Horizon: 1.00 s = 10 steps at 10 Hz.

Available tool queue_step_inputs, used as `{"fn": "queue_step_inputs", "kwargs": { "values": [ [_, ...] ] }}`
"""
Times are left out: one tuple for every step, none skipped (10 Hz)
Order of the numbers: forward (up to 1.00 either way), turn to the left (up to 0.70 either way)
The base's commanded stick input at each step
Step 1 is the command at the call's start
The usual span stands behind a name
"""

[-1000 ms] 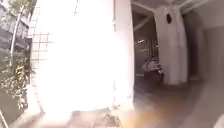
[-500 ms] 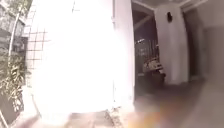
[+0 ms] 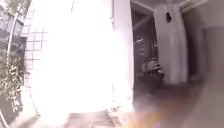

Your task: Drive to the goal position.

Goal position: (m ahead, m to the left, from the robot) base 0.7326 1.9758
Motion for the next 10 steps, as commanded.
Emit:
{"fn": "queue_step_inputs", "kwargs": {
  "values": [
    [0.00, -0.45],
    [0.00, -0.45],
    [0.00, -0.45],
    [0.00, -0.45],
    [0.00, -0.45],
    [0.00, -0.45],
    [0.00, -0.45],
    [0.00, -0.45],
    [0.00, -0.45],
    [0.00, -0.45]
  ]
}}
